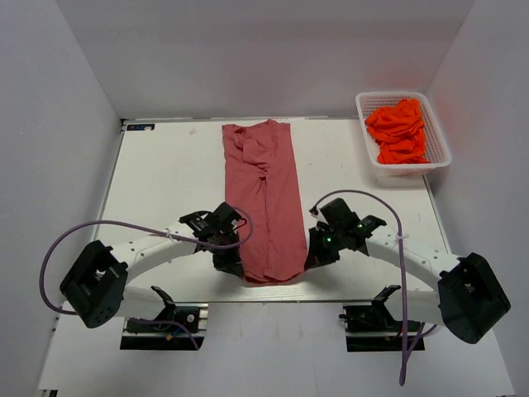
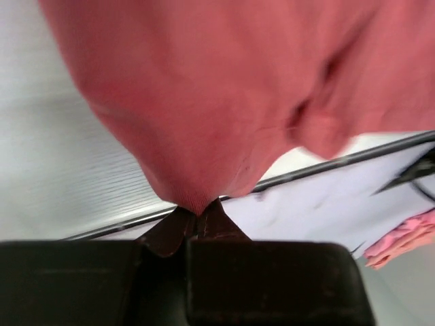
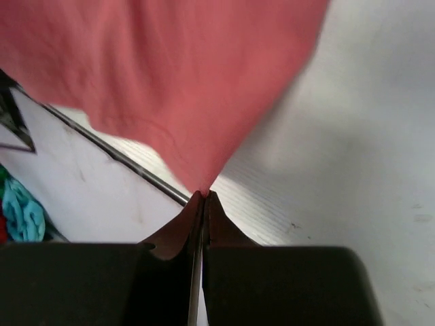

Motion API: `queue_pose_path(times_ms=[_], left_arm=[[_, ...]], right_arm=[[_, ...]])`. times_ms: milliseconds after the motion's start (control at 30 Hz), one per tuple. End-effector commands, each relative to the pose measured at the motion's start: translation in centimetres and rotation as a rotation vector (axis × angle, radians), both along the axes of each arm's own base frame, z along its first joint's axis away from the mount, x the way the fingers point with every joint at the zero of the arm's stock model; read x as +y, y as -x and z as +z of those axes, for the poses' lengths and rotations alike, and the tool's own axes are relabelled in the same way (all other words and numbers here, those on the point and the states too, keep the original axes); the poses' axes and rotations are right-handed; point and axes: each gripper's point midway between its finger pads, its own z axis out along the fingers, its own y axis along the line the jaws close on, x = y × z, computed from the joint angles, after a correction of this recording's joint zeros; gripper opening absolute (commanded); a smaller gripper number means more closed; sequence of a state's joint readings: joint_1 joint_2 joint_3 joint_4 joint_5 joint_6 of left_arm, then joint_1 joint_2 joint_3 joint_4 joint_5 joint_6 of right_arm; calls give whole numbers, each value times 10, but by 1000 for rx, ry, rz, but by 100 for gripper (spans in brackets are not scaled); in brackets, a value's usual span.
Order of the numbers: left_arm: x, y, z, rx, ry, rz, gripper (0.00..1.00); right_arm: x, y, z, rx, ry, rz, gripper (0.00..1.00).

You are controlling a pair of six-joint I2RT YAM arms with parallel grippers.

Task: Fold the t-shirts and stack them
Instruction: Grab the bottom of the folded rectangular tshirt with both arms, then fold the folded rectangular tshirt in 1/3 of the way

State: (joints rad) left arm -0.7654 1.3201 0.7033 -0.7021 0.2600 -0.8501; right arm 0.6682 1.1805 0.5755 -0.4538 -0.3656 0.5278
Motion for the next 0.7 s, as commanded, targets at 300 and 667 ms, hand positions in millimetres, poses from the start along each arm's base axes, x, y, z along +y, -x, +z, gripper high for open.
queue_pose_path(times_ms=[300, 667], left_arm=[[-14, -104, 62, -188, -57, 150, 0], [-5, -213, 107, -357, -69, 240, 0]], right_arm=[[21, -132, 81, -277, 63, -174, 0], [33, -211, 115, -365, 63, -223, 0]])
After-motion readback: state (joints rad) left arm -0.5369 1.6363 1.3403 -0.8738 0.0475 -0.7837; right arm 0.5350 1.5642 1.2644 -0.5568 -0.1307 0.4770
